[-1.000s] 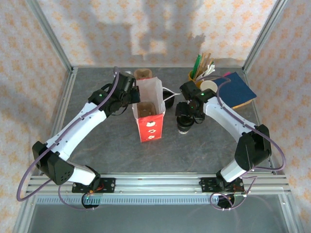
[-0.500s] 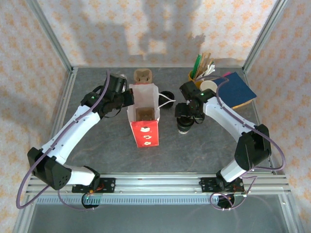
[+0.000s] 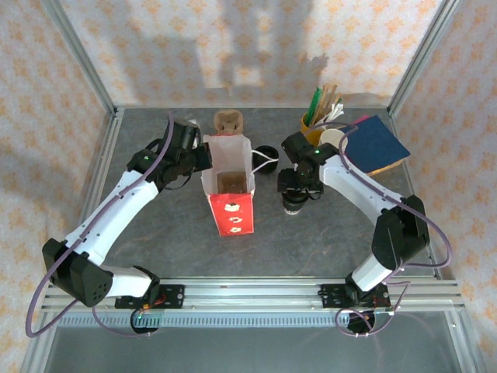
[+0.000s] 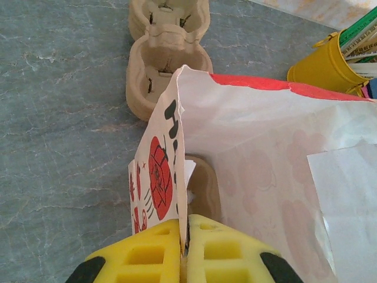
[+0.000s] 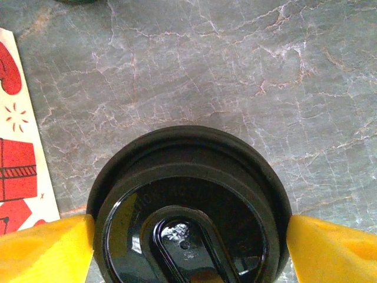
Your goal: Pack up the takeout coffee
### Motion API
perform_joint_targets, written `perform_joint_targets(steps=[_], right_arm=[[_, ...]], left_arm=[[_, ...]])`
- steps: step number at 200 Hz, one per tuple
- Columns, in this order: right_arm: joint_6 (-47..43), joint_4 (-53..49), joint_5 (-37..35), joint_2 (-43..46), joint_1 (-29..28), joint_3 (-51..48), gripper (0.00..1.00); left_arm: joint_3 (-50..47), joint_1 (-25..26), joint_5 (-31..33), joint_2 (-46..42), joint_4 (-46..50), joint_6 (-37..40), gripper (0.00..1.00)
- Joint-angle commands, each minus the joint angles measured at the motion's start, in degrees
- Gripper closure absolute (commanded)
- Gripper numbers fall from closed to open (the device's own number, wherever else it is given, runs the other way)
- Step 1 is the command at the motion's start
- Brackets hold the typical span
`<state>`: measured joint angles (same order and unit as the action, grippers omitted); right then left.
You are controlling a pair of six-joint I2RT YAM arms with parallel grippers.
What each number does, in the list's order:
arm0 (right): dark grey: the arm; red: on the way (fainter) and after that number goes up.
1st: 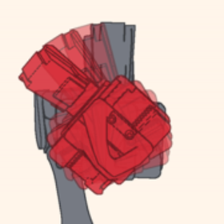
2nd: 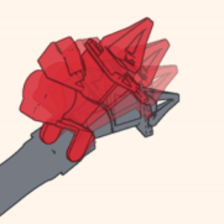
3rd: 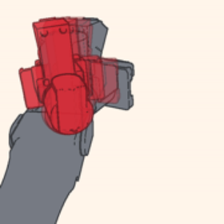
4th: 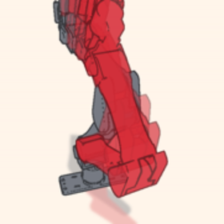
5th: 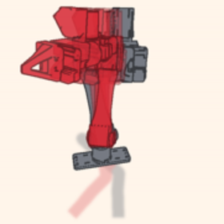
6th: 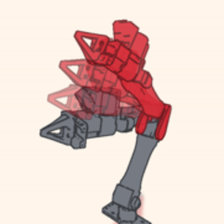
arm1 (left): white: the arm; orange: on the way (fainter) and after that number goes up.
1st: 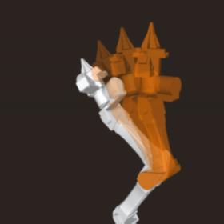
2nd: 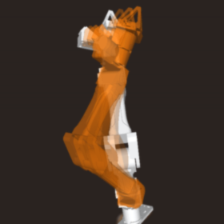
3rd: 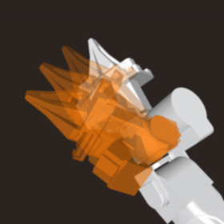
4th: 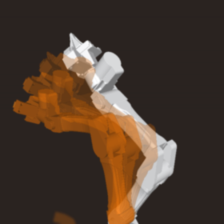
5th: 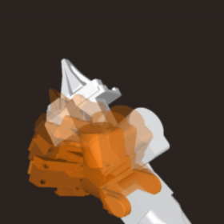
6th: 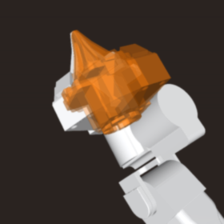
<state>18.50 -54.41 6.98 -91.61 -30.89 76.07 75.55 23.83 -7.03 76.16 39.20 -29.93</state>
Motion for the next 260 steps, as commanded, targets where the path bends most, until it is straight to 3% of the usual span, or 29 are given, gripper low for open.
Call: perform_joint_targets(steps=[1, 97, 260], right_arm=[[-0.2, -3.8, -1.3, -1.3, -0.7, 1.8, 0.18], [0.4, -7.1, -2.8, -2.2, -1.6, 6.8, 0.16], [0.7, -5.7, -2.0, -4.2, -1.6, 2.2, 0.21]], left_arm=[[-1.2, -0.4, 1.2, -0.9, 0.7, 0.7, 0.9], [-2.1, -0.4, 1.8, -0.8, 0.1, 0.6, 0.9], [-4.0, -0.4, 2.4, -1.4, -0.6, 0.2, 0.9]])
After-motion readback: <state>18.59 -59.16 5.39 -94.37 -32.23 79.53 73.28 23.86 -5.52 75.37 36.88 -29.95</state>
